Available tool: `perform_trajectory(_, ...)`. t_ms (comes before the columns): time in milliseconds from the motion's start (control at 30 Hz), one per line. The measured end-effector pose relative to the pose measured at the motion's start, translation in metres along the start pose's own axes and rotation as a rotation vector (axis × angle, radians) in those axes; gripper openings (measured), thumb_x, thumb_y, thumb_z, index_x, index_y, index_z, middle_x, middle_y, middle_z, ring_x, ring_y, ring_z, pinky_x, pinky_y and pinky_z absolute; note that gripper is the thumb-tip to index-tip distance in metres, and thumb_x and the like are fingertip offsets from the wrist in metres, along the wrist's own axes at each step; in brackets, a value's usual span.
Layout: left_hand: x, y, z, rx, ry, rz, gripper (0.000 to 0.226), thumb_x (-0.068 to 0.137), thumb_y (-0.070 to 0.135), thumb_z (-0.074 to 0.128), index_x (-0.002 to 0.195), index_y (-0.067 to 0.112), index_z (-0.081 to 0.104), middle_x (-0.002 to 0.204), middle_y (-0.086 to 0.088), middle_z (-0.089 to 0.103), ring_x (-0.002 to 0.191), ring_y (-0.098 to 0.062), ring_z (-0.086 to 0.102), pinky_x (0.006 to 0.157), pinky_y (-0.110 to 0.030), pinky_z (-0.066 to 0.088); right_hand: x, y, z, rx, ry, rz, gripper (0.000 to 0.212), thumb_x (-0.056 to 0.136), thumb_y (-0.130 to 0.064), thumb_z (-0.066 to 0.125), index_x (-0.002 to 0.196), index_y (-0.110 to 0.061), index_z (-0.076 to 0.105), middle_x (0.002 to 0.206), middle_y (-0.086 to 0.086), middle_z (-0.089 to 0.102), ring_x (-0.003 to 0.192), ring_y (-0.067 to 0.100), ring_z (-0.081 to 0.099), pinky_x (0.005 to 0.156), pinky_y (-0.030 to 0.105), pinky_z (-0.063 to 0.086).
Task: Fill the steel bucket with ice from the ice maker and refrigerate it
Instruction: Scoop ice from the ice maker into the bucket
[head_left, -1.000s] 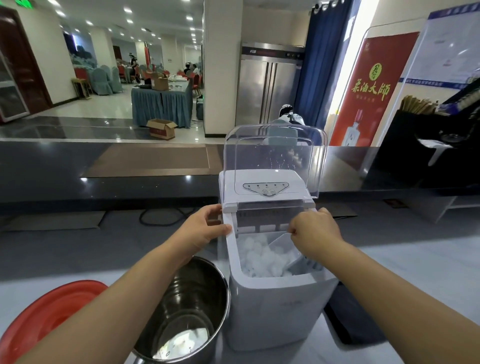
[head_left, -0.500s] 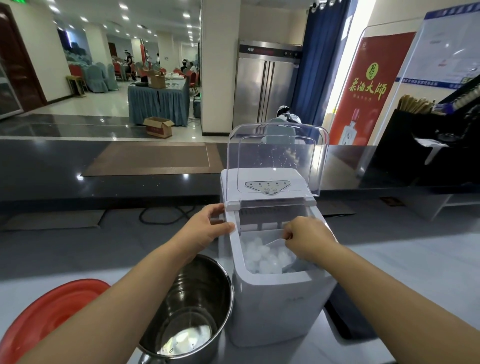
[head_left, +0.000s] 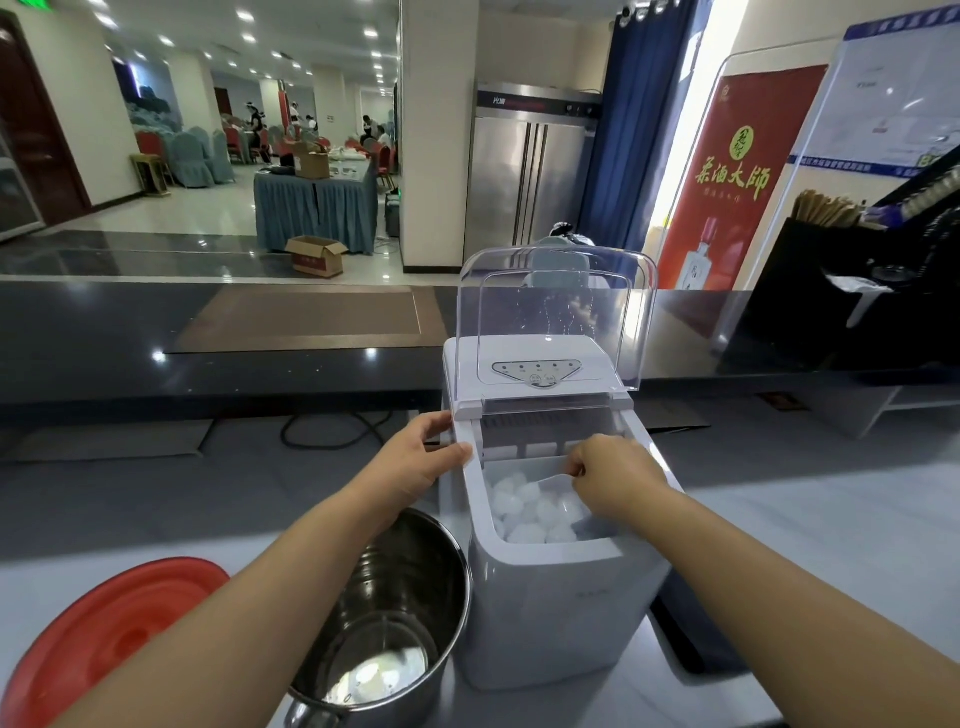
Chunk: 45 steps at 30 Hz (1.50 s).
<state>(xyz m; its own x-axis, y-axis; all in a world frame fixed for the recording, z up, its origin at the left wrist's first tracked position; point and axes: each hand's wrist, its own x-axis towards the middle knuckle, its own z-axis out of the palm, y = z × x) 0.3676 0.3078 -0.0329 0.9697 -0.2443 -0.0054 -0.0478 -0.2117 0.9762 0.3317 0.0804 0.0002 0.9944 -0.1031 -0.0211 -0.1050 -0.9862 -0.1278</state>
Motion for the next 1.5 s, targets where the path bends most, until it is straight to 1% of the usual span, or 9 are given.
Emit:
perform_trajectory(233,-0.004,0.002,0.000,-0.003,-0.001,-0.002,0.058,0.087,0.028,0.066,0.138,0.022,0.040,0.140,0.003,0.048,0.124,-0.017,0.048,0.109,-0.044,0.037,0.001,0.003,-0.010,0.094,0.051,0.030,0.035,0.085,-0.008,0.045,0.097,-0.029,0.070,0.102,-0.002,0.068,0.097,0.029,0.057,0.069,0.027,0.042)
perform_trajectory(367,-0.007,0.003,0.003,0.008,0.005,-0.004,0.058,0.088,0.029,0.064,0.139,0.022,0.039,0.141,0.002,0.047,0.127,-0.018,0.045,0.110,-0.043,0.035,-0.001,0.003,-0.009,0.116,0.050,0.045,0.036,0.085,-0.008,0.044,0.095,-0.030,0.070,0.101,0.000,0.070,0.096,0.029,0.057,0.070,0.027,0.045)
perform_trajectory(500,-0.009,0.005,0.003,0.007,0.006,-0.007,0.058,0.089,0.029,0.062,0.141,0.022,0.037,0.143,0.002,0.045,0.129,-0.019,0.043,0.111,-0.045,0.034,-0.001,0.004,-0.012,0.161,0.096,0.072,0.037,0.085,-0.010,0.044,0.103,-0.030,0.070,0.112,-0.005,0.067,0.104,0.026,0.056,0.074,0.027,0.044)
perform_trajectory(700,-0.010,0.005,0.004,0.020,0.003,-0.002,0.056,0.090,0.030,0.061,0.140,0.024,0.037,0.143,0.003,0.045,0.128,-0.016,0.042,0.106,-0.037,0.034,-0.003,0.004,-0.014,0.212,0.082,0.085,0.034,0.086,-0.011,0.047,0.101,-0.029,0.071,0.114,-0.008,0.067,0.100,0.024,0.058,0.076,0.028,0.047)
perform_trajectory(967,-0.010,0.004,0.003,-0.003,-0.008,-0.002,0.054,0.090,0.031,0.060,0.139,0.026,0.038,0.140,0.003,0.046,0.115,-0.011,0.046,0.096,-0.030,0.038,-0.010,0.005,-0.023,0.278,0.102,0.133,0.030,0.085,-0.010,0.048,0.088,-0.028,0.072,0.098,-0.004,0.069,0.090,0.023,0.060,0.070,0.029,0.046)
perform_trajectory(1200,-0.012,0.005,0.001,0.013,-0.011,0.000,0.056,0.090,0.031,0.061,0.140,0.023,0.038,0.141,0.005,0.046,0.113,-0.010,0.045,0.093,-0.029,0.036,-0.027,0.001,-0.031,0.353,0.122,0.178,0.034,0.083,-0.008,0.051,0.065,-0.033,0.064,0.068,-0.019,0.057,0.079,0.018,0.059,0.064,0.025,0.040)
perform_trajectory(1333,-0.011,0.010,-0.009,0.085,-0.034,-0.015,0.048,0.088,0.031,0.064,0.132,0.019,0.049,0.125,0.006,0.056,0.109,-0.011,0.053,0.091,-0.026,0.041,-0.038,-0.009,-0.039,0.379,0.140,0.180,0.033,0.082,-0.009,0.052,0.062,-0.032,0.063,0.066,-0.021,0.057,0.077,0.017,0.060,0.064,0.024,0.041)
perform_trajectory(1433,-0.014,0.011,-0.023,0.126,-0.030,-0.023,0.029,0.089,0.033,0.061,0.116,0.021,0.060,0.100,0.012,0.063,0.088,-0.002,0.056,0.068,-0.016,0.042,-0.045,-0.022,-0.044,0.395,0.141,0.169,0.032,0.082,-0.010,0.052,0.062,-0.032,0.064,0.069,-0.016,0.061,0.067,0.012,0.058,0.057,0.024,0.042)
perform_trajectory(1500,-0.017,0.006,-0.036,0.114,-0.012,-0.027,0.021,0.089,0.029,0.062,0.109,0.021,0.062,0.095,0.011,0.063,0.085,-0.002,0.056,0.066,-0.017,0.040,-0.050,-0.035,-0.045,0.406,0.133,0.149,0.032,0.080,-0.011,0.053,0.060,-0.033,0.063,0.066,-0.015,0.062,0.059,0.011,0.055,0.054,0.023,0.043)
